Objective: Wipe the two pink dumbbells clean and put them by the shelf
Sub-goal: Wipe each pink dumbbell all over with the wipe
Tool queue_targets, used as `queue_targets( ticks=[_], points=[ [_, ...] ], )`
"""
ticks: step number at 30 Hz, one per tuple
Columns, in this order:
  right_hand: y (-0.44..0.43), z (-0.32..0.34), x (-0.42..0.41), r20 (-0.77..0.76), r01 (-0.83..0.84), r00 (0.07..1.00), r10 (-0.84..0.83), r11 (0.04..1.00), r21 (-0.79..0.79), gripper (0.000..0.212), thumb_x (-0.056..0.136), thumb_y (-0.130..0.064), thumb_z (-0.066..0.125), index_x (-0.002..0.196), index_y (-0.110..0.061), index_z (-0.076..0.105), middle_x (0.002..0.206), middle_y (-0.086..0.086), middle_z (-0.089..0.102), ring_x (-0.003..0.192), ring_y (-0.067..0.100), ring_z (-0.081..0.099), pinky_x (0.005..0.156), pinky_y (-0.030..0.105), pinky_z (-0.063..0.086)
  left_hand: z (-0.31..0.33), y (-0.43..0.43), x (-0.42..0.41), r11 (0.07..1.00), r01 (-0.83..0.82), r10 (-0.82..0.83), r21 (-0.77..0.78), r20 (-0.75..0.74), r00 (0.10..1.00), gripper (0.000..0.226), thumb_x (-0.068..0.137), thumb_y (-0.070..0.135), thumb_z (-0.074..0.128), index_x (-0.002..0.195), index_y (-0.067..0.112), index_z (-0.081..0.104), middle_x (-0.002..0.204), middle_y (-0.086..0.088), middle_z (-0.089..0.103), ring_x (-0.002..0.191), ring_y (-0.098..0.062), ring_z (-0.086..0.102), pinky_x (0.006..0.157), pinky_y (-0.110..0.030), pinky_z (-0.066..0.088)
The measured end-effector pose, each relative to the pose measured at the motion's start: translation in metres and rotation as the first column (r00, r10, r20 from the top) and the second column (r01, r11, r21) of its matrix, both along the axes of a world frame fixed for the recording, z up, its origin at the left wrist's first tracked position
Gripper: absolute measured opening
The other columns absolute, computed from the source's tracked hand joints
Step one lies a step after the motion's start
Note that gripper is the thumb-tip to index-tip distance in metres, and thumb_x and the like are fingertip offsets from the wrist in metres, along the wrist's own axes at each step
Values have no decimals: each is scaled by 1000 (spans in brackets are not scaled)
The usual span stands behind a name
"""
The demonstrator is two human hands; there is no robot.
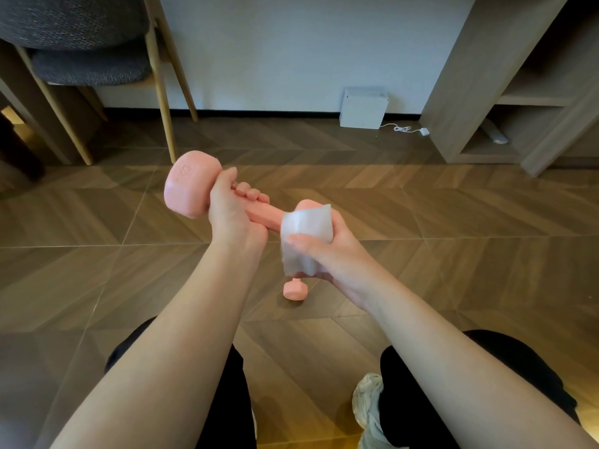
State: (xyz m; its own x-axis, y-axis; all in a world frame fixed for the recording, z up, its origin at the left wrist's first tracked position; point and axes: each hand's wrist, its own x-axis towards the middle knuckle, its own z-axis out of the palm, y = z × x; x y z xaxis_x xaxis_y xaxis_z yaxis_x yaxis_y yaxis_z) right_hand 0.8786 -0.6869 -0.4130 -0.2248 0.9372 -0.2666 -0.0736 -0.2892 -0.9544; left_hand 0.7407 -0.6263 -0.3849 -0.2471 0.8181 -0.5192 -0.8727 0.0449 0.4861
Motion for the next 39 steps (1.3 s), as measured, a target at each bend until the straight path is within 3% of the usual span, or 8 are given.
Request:
queue_targets(
  ticks=[5,12,19,22,25,31,34,39],
  points=[
    [0,-3,-5,22,99,995,-99,995,19,63,73,-40,78,125,-23,46,107,8,64,71,21,63,59,35,53,-5,-3,7,999,12,-14,-32,-32,999,30,91,14,59,69,18,39,50,7,35,40,-10,33,49,-23,36],
    [3,2,-3,-73,63,995,-74,988,-138,54,96,-57,50,126,-13,57,101,14,68,83,27,67,66,37,56,-4,-1,3,999,44,-44,-5,-87,995,27,88,11,57,68,18,40,51,6,33,42,-11,32,52,-26,36],
    [0,1,0,-21,40,999,-41,998,-39,58,77,-41,76,126,-23,50,108,5,69,79,25,68,78,52,57,-2,-2,-2,998,69,-69,-17,-29,997,25,88,10,56,70,18,40,52,6,33,43,-10,33,51,-24,36],
    [1,4,-6,-6,90,996,-91,992,-93,42,94,-54,54,114,-18,61,96,14,69,80,30,65,68,43,56,-5,-2,0,995,96,-97,-29,-48,994,26,87,10,56,68,19,40,53,6,33,43,-11,33,52,-25,35],
    [3,6,-5,-61,136,986,-154,965,-222,53,100,-56,41,117,-11,63,101,20,65,86,35,64,62,40,57,-5,-1,1,992,122,-123,-20,-66,990,28,86,11,56,65,19,38,51,7,32,41,-11,31,49,-25,34],
    [3,-1,10,-88,-96,992,92,994,-46,51,85,-32,71,129,-22,50,115,13,64,96,27,66,76,41,56,-3,-1,-1,995,104,-104,-9,-49,993,27,86,10,56,66,19,40,52,7,33,43,-10,31,49,-23,35],
    [2,-5,4,-21,-15,1000,16,999,29,33,80,-31,77,108,-28,58,104,6,66,85,23,64,78,43,51,-4,-5,3,996,82,-84,-28,-71,994,27,87,10,58,67,17,42,51,6,37,42,-10,35,51,-24,38],
    [2,-6,-5,77,121,988,-134,980,158,65,69,-44,78,120,-17,48,107,2,59,90,9,62,65,22,52,-7,-7,12,997,59,-62,-45,-63,996,19,86,17,67,75,14,52,59,3,51,50,-13,51,58,-27,50]
  ],
)
